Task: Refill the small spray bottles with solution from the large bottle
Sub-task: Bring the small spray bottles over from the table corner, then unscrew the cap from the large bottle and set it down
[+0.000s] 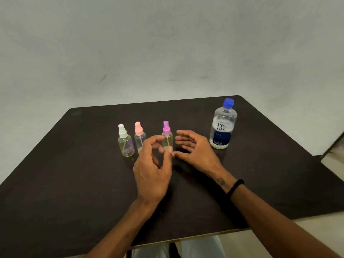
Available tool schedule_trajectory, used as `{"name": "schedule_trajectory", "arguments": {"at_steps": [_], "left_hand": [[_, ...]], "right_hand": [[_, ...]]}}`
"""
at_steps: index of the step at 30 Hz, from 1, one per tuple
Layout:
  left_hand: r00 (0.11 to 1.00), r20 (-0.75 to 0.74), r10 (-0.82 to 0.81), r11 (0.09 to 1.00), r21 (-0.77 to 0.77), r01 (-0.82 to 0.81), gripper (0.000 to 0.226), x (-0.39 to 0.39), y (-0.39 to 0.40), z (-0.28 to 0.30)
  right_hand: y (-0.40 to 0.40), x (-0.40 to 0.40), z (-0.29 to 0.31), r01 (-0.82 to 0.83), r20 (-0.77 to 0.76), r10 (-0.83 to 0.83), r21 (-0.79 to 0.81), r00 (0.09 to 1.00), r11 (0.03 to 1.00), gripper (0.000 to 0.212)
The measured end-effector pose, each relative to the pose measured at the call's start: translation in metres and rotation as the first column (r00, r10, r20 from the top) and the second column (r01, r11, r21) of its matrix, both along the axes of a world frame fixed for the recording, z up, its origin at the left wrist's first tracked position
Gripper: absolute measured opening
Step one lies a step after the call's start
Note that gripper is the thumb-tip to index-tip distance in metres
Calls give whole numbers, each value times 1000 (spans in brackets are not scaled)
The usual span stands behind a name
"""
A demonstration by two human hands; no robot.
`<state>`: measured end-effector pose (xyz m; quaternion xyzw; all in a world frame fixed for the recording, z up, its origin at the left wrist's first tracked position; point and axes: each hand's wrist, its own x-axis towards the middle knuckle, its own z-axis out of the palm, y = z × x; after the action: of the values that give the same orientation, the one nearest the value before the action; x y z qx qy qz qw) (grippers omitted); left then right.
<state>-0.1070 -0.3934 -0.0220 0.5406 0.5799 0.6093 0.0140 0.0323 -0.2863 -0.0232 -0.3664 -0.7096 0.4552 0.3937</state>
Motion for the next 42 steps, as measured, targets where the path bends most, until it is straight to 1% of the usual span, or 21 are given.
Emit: {"name": "schedule_trajectory", "arguments": {"at_steps": [2,4,6,8,9,10,11,13,15,16,17,19,21,23,25,28,31,35,37,39,42], "left_hand": [[991,-99,-88,996,21,90,25,8,-9,1],[974,-149,-171,985,13,174,19,19,-10,1],[969,-110,-221,974,16,225,14,33,-5,5],[968,-42,-249,967,44,251,11,51,6,16],[966,-6,-260,964,56,260,10,59,14,24],[962,32,-272,961,61,270,11,67,22,31],[957,67,-283,958,62,279,14,74,33,39],[948,114,-296,955,41,293,24,84,61,54],[935,92,-342,937,-38,346,36,88,92,68],[917,67,-392,913,-94,397,42,89,106,75],[889,49,-455,877,-150,457,45,89,118,81],[822,28,-568,792,-250,556,46,89,137,90],[781,-8,-624,738,-333,586,43,90,146,96],[762,-23,-648,713,-371,595,39,88,150,99],[758,-5,-653,706,-365,606,36,88,150,102],[784,8,-621,737,-335,587,33,90,148,106],[821,69,-567,775,-293,560,29,95,145,106],[827,148,-542,799,-215,562,31,103,141,111],[805,238,-543,794,-167,585,34,106,139,116],[746,377,-549,772,-113,625,34,108,138,119],[658,565,-498,765,-71,640,32,107,139,116]], "right_hand": [[-17,17,0,74,10,-74,49,997,996,63],[-33,34,2,199,-37,-195,150,980,969,41],[-42,49,5,385,-126,-364,310,923,869,25],[-40,63,9,576,-231,-534,456,813,679,29],[-35,69,10,638,-268,-593,487,759,597,32],[-29,73,11,677,-286,-632,486,720,552,36],[-22,76,11,701,-284,-657,459,698,546,43],[-6,79,11,690,-234,-655,361,719,628,66],[8,80,11,621,-186,-593,272,783,735,88],[14,80,10,578,-188,-547,229,816,783,94],[18,79,10,539,-200,-505,196,840,819,96],[24,80,12,508,-221,-471,160,854,846,89],[29,81,13,513,-227,-474,160,851,843,77],[32,83,14,513,-238,-471,162,850,843,72],[33,87,15,516,-250,-471,156,846,842,71],[29,91,16,520,-273,-469,158,840,840,71],[24,96,17,517,-285,-462,163,840,840,71],[21,100,19,532,-285,-474,178,833,828,73],[20,102,20,540,-292,-481,170,827,824,73],[18,105,21,550,-301,-492,153,817,821,71],[19,111,22,560,-309,-504,128,807,819,72]]}}
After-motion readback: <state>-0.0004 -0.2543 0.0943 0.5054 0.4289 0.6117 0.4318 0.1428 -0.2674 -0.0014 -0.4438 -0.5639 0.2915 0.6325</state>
